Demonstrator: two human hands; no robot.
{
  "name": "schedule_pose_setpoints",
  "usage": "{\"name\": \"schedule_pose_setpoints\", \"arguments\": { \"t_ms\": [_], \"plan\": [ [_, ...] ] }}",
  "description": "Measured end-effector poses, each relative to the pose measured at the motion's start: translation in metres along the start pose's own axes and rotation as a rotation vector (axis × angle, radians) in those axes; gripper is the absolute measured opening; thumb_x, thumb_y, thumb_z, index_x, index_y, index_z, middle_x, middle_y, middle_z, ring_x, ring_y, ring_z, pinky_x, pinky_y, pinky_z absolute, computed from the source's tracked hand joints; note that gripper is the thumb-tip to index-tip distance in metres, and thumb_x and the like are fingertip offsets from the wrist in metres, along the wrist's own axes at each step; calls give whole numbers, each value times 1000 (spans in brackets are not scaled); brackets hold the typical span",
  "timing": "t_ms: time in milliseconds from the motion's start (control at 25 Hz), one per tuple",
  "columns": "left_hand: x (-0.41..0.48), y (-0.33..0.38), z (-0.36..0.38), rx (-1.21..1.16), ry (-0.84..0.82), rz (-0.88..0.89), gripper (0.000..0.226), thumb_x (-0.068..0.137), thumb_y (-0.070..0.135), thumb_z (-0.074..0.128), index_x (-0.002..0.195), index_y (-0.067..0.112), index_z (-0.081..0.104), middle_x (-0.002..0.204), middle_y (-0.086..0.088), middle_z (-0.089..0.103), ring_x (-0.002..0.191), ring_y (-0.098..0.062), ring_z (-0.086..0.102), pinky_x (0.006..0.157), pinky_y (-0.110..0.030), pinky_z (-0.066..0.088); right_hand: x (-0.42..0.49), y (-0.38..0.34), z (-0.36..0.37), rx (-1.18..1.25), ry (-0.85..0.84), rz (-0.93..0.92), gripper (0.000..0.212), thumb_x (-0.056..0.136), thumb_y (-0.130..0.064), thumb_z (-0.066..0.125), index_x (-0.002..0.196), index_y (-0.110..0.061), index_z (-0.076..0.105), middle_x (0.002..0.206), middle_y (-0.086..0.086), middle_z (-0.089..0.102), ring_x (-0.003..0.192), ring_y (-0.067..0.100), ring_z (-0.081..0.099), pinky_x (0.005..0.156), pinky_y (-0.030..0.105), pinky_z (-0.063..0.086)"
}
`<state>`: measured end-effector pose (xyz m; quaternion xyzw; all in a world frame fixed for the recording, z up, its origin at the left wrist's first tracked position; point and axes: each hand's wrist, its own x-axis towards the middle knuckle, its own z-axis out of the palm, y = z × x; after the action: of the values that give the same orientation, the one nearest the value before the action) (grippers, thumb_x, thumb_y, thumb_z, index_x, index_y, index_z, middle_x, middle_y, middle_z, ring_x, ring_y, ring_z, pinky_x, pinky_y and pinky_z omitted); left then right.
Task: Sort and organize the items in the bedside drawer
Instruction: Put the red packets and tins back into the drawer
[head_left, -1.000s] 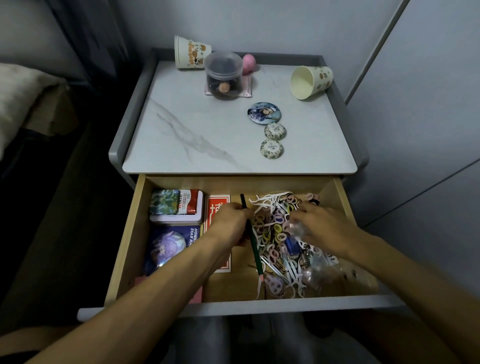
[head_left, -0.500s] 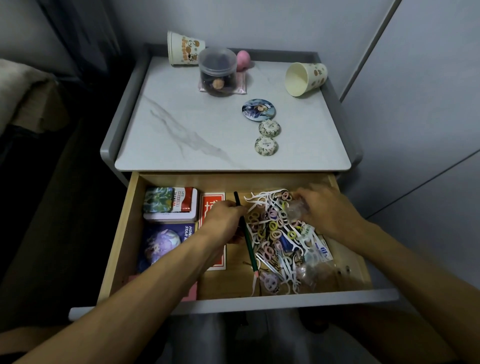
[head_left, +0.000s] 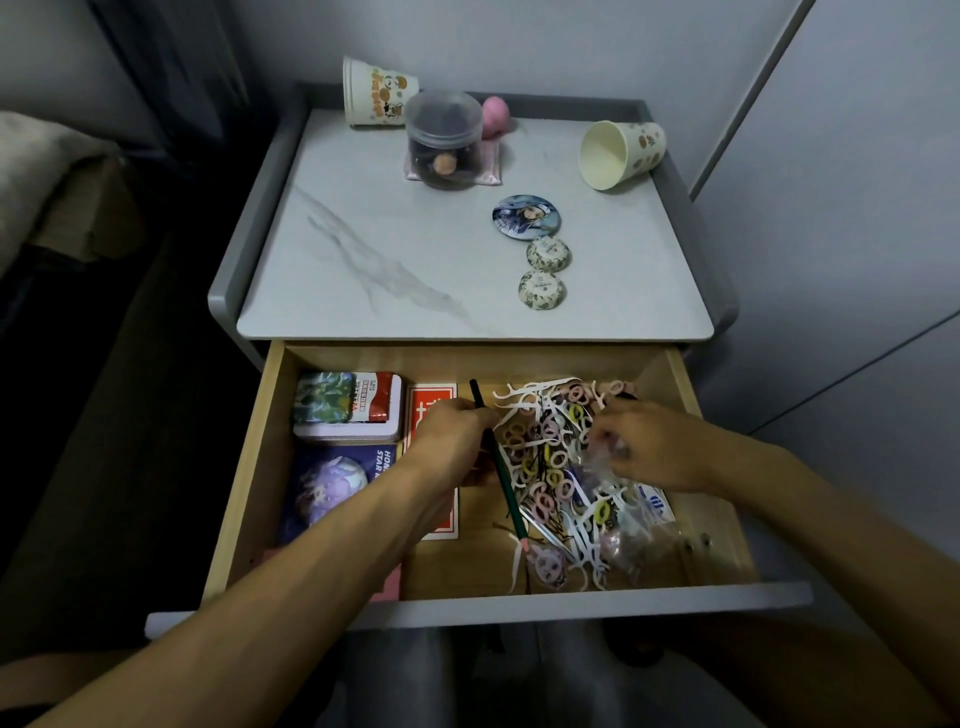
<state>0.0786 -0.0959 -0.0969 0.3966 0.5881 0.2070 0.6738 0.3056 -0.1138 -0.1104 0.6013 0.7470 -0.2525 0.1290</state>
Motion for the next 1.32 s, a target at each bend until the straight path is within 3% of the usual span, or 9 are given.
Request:
{"name": "schedule_pose_setpoints", "arguments": {
  "t_ms": [200,440,600,800,920,1040,1120,1200,1320],
  "plan": [
    [-3,1,0,-42,13,-11,19,100,17,49,106,4,61,73,-5,64,58,-15,62,45,-22,47,-8,11,-19,102,-181,27,21,93,-12,57,105,-21,73,103,-4,71,95,11,64,89,30,51],
    [-1,1,1,-28,32,-6,20,100,17,49,108,3,61,73,-6,64,64,-18,63,54,-27,48,10,32,-9,-6,214,73,30,86,8,53,96,-15,71,99,4,69,88,14,61,82,30,51],
    [-2,3,4,-39,22,-3,19,100,17,48,107,5,61,73,-5,64,61,-16,64,52,-25,49,29,24,5,-195,224,53,24,89,-14,60,112,-18,66,112,7,64,101,24,63,87,41,53],
    [-3,6,-2,-47,40,5,20,100,17,49,108,4,62,70,-4,63,57,-14,61,52,-25,48,43,13,18,-30,166,176,65,83,-53,68,131,-14,48,128,9,58,116,28,57,94,39,49],
    [-3,7,-4,-60,46,5,20,100,17,50,108,4,62,67,-3,62,53,-13,61,48,-24,47,43,4,20,38,214,217,57,82,-52,70,118,-11,52,111,9,66,99,26,64,80,34,52],
    [-5,6,-4,-63,46,11,18,100,17,49,105,5,62,65,-2,62,54,-14,60,50,-25,47,48,-6,18,153,213,280,37,86,-47,69,82,-11,60,77,4,64,75,22,63,59,28,43],
    [-5,5,-6,-66,54,18,17,100,17,50,103,6,63,62,0,62,54,-14,60,51,-26,47,51,-9,15,243,195,327,41,87,-40,70,60,-14,52,55,-1,53,56,17,55,48,26,33],
    [-5,5,-9,-71,58,18,17,100,17,51,101,7,63,62,1,63,56,-15,60,53,-27,47,53,-8,15,333,193,358,42,85,-31,71,53,-16,48,45,-5,47,47,13,47,47,25,30],
    [-5,6,-11,-71,49,9,18,99,18,51,103,6,63,69,-3,63,60,-17,60,54,-28,46,54,-3,12,436,178,374,28,83,-24,71,62,-12,57,53,0,52,51,17,50,51,25,35]
  ]
}}
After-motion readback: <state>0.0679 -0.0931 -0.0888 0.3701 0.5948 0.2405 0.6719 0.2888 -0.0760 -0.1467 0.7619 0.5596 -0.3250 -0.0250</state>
